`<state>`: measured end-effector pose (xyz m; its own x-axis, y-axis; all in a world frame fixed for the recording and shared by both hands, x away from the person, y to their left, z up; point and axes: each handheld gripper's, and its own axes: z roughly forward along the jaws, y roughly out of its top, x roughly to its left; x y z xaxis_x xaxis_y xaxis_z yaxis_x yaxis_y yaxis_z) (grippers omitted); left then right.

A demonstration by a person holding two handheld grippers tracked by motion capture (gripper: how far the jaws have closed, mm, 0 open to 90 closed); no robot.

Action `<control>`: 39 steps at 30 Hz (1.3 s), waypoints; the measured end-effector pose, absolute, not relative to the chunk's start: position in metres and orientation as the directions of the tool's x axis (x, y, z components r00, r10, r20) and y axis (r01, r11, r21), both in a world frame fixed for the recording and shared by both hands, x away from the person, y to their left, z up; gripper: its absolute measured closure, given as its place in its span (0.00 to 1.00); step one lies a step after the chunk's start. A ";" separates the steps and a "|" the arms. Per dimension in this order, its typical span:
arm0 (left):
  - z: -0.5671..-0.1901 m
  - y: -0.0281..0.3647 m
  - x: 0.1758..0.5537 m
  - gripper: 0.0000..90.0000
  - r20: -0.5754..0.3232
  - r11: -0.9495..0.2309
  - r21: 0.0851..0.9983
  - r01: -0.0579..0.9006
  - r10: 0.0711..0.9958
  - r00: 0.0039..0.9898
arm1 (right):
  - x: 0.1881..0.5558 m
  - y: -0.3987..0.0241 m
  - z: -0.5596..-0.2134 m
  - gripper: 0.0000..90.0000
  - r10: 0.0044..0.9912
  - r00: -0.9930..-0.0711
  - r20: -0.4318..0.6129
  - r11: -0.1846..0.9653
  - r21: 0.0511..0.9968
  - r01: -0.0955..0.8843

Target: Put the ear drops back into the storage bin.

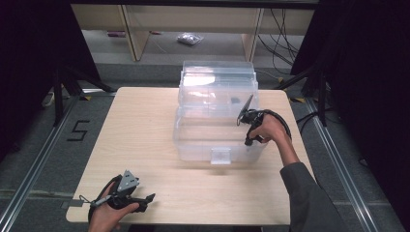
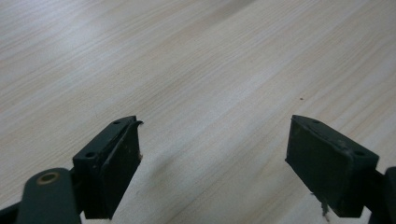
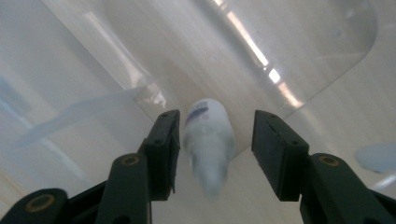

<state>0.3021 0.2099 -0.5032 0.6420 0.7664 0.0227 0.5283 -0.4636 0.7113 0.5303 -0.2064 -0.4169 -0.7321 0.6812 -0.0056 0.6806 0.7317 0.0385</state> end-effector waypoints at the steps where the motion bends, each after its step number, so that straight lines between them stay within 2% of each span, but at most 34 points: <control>1: -0.504 0.210 0.302 0.19 0.023 -0.459 0.713 0.530 0.770 0.637 | 0.528 -0.205 -0.409 0.55 0.699 -0.715 -0.003 0.714 0.062 0.697; 7: -0.504 0.209 0.303 0.19 0.015 -0.448 0.721 0.530 0.773 0.634 | 0.525 -0.206 -0.393 0.51 0.685 -0.728 -0.021 0.724 0.128 0.678; 14: -0.504 0.209 0.303 0.19 0.016 -0.448 0.721 0.529 0.774 0.634 | 0.518 -0.206 -0.383 0.48 0.701 -0.713 -0.026 0.708 0.149 0.691; 17: -0.504 0.209 0.303 0.19 0.019 -0.452 0.720 0.526 0.771 0.636 | 0.514 -0.209 -0.377 0.47 0.670 -0.741 -0.032 0.730 0.205 0.652; 21: -0.504 0.208 0.303 0.19 0.003 -0.441 0.725 0.529 0.770 0.638 | 0.511 -0.210 -0.372 0.47 0.658 -0.752 -0.036 0.739 0.221 0.636; 31: -0.504 0.208 0.303 0.19 0.006 -0.440 0.726 0.528 0.773 0.635 | 0.488 -0.210 -0.355 0.39 0.631 -0.775 -0.042 0.745 0.312 0.590; 39: -0.504 0.209 0.304 0.19 0.021 -0.454 0.720 0.524 0.770 0.638 | 0.472 -0.211 -0.350 0.33 0.652 -0.758 -0.017 0.708 0.374 0.599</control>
<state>0.3039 0.2091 -0.5042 0.6379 0.7698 0.0211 0.5242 -0.4541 0.7204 0.4721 -0.2112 -0.3499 -0.7584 0.6515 -0.0173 0.5993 0.7076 0.3742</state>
